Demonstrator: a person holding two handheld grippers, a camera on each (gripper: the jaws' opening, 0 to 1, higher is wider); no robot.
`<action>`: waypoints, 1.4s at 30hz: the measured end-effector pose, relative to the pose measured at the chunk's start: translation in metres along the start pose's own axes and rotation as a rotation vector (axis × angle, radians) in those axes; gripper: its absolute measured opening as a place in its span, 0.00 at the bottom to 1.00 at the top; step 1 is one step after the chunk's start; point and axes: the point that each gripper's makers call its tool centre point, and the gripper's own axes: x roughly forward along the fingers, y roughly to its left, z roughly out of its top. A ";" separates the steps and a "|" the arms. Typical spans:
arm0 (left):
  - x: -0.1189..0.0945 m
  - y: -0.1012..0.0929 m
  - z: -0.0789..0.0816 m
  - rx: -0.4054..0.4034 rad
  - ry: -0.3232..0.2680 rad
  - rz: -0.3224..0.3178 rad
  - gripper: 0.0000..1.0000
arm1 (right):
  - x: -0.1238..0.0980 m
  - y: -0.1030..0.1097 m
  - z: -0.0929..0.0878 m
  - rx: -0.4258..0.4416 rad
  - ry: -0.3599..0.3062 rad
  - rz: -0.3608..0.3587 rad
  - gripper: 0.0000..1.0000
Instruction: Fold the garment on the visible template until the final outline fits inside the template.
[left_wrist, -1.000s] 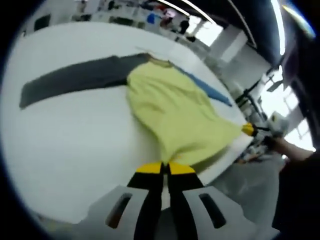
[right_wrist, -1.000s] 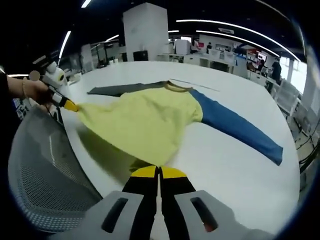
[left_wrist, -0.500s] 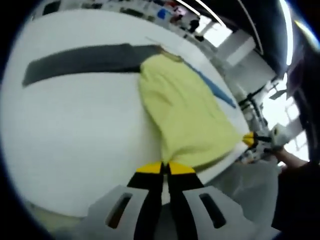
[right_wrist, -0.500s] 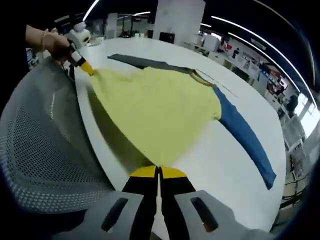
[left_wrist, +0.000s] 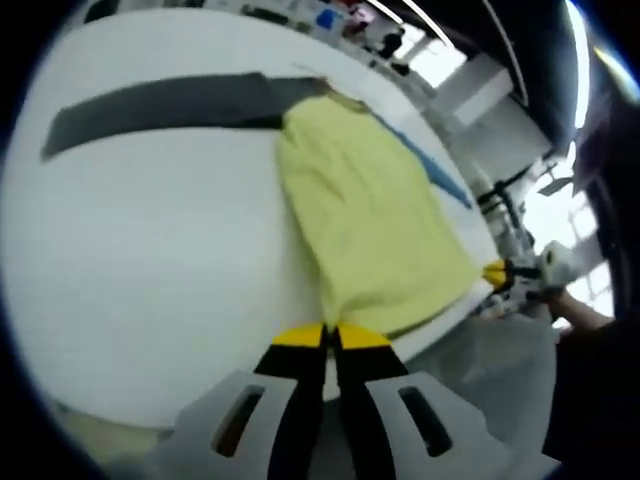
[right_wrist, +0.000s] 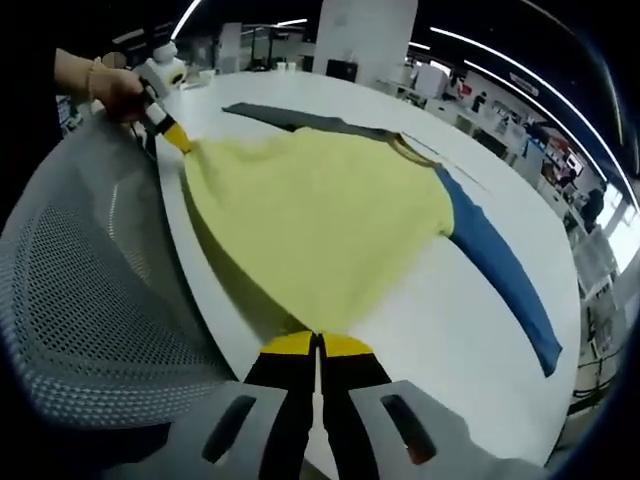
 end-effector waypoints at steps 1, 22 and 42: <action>-0.002 -0.005 0.003 -0.011 -0.005 -0.022 0.00 | -0.002 0.000 0.003 0.016 -0.007 0.015 0.01; 0.017 -0.019 0.118 0.038 0.002 -0.160 0.00 | 0.023 -0.092 0.060 -0.045 0.039 0.201 0.01; 0.079 0.029 0.145 -0.043 0.041 -0.073 0.00 | 0.107 -0.147 0.050 -0.027 0.128 0.189 0.01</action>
